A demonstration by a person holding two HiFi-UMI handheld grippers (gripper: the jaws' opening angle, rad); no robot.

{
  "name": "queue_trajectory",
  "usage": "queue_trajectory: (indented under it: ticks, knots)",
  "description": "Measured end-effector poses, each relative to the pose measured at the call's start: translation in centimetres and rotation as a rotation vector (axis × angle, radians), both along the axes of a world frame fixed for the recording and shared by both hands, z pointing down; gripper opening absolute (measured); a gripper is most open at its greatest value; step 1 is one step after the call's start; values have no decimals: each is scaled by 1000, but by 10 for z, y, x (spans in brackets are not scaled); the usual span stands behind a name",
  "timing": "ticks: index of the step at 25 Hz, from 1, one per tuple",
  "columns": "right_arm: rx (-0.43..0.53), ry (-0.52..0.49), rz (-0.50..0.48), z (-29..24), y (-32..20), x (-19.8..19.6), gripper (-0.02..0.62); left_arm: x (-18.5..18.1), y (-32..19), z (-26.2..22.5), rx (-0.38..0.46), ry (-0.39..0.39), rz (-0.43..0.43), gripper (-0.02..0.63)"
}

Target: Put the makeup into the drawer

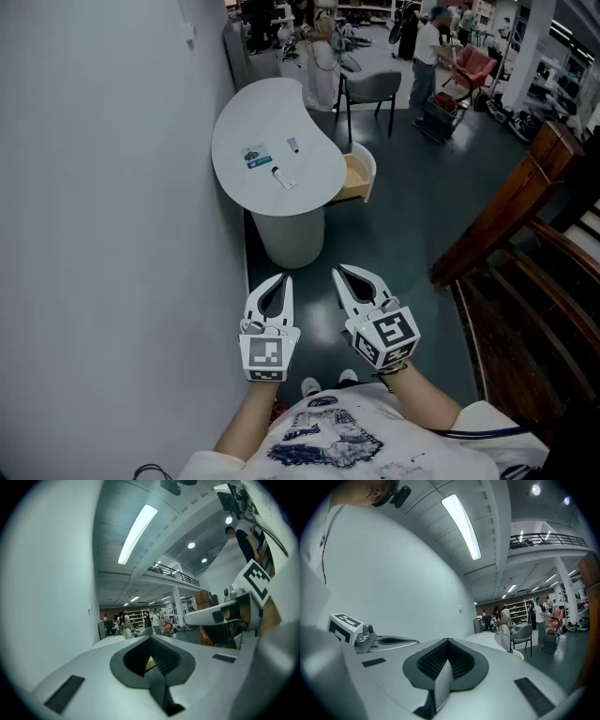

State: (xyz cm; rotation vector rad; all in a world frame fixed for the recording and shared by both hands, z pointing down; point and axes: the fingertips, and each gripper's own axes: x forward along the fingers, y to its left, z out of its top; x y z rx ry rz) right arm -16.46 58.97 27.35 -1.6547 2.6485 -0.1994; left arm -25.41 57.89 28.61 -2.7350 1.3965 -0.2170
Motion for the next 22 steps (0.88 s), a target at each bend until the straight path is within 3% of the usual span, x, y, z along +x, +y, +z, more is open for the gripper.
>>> queue_trajectory:
  ticks: [9,22]
  knots:
    - [-2,-29,38,-3,-3,8,20,3,-8,-7,-4,-1,2,46]
    - [-38,-77,12,4,-11,57,20,45,-12,7,-47,-27,-18,46]
